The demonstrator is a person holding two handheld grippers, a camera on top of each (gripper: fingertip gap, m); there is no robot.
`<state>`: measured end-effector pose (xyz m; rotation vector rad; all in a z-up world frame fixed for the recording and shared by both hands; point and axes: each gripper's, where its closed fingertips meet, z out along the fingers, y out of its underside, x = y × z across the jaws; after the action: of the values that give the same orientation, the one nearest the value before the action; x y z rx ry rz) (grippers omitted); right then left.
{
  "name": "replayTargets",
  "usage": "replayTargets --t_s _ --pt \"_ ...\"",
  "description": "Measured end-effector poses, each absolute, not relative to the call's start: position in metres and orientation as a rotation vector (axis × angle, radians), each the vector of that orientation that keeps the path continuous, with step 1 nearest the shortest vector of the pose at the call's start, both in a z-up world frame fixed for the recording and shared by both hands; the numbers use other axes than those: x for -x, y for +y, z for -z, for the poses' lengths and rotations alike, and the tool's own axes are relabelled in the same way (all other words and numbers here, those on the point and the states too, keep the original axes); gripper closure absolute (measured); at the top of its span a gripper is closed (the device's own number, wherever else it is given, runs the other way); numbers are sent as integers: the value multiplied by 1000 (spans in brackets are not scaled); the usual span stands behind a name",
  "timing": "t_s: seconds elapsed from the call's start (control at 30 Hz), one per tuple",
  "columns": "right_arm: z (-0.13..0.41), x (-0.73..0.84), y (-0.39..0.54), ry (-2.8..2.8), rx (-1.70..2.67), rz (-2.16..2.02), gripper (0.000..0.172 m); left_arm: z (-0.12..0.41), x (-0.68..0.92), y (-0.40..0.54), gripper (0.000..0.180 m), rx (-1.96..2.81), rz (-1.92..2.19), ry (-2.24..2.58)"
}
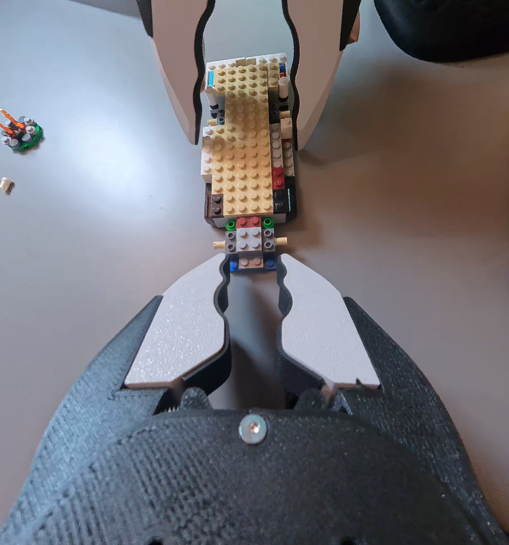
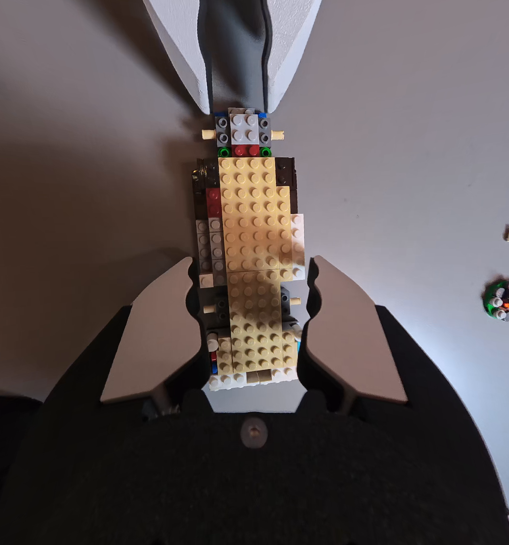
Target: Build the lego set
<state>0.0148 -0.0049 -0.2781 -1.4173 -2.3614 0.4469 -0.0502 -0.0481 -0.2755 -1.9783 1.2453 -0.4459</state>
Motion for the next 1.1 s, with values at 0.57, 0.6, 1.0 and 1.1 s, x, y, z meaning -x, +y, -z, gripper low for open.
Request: replayTargets --t_s 0.57,0.6,1.0,1.1 --pt "280 -13 0 -2570 1283 -320 103 282 48 -49 159 2072 449 1207" --pt "280 -13 0 -2561 1290 -317 103 282 48 -49 159 2073 432 1204" --pt "279 -9 -1 -2505 1314 -358 102 279 50 -49 151 2053 443 1188" --pt "274 -7 -2 -2442 1331 -413 99 276 51 -48 147 2045 447 1174"
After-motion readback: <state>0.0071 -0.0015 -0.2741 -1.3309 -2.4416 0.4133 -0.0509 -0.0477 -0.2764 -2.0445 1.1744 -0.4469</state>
